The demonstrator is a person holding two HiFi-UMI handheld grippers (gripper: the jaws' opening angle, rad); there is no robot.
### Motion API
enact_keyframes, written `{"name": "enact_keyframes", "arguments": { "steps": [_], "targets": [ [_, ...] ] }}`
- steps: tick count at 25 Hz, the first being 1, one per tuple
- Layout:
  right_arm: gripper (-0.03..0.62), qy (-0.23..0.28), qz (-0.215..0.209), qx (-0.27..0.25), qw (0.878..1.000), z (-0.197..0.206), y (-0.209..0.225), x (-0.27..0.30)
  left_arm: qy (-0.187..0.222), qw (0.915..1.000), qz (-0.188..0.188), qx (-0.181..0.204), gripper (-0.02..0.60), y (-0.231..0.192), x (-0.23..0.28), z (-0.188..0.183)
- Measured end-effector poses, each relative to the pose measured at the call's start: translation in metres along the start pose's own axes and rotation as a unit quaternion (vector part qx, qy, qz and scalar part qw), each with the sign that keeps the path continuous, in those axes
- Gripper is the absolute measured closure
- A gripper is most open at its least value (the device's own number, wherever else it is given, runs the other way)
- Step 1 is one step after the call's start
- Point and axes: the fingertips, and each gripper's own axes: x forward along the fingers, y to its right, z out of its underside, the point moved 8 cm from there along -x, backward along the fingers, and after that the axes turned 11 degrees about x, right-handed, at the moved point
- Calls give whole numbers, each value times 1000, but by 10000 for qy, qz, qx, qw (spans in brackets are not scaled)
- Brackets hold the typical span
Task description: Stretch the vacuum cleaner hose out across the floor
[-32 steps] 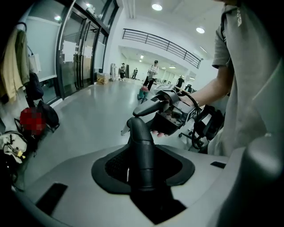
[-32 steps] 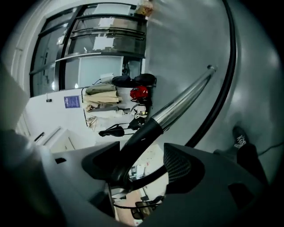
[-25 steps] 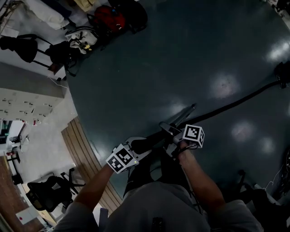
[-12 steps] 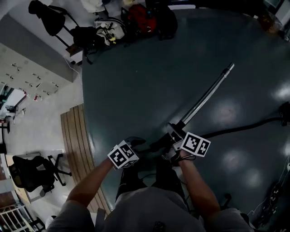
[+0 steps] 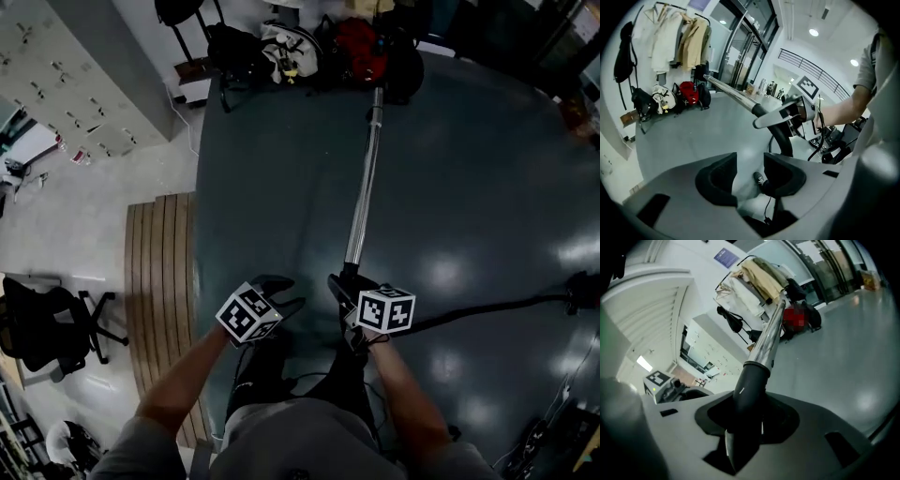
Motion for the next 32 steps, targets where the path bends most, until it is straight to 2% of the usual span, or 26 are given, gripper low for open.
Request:
{"name": "enact_keyframes", "arguments": {
  "steps": [3, 6, 11, 18, 22, 26, 29, 32],
  "targets": [
    [450, -519, 169, -538, 9971, 26, -30, 55, 98, 9993, -139, -325, 399, -30, -44, 41],
    [451, -1032, 273, -1106, 9881, 51, -43, 114, 38, 9973, -353, -650, 399, -57, -66, 91],
    [453, -2021, 237, -2023, 9580, 94, -33, 201, -207, 9873, -745, -1390, 399, -88, -58, 173],
    [456, -2975, 41, -3240, 8981, 165, 10, 308, -343, 9666, -1135, -2273, 399, -113, -16, 268],
    [457, -3415, -162, -3906, 8547, 217, 33, 382, -295, 9483, -1166, -2938, 400, -137, 13, 354],
    [456, -3942, -153, -4352, 8093, 274, 62, 450, -385, 9306, -1174, -3446, 400, -157, 31, 449],
    [456, -4247, -171, -4520, 7842, 316, 82, 490, -465, 9247, -1076, -3622, 400, -167, 41, 507],
    [457, -4429, -174, -4727, 7616, 348, 98, 522, -537, 9244, -1005, -3640, 400, -178, 48, 548]
  ]
}}
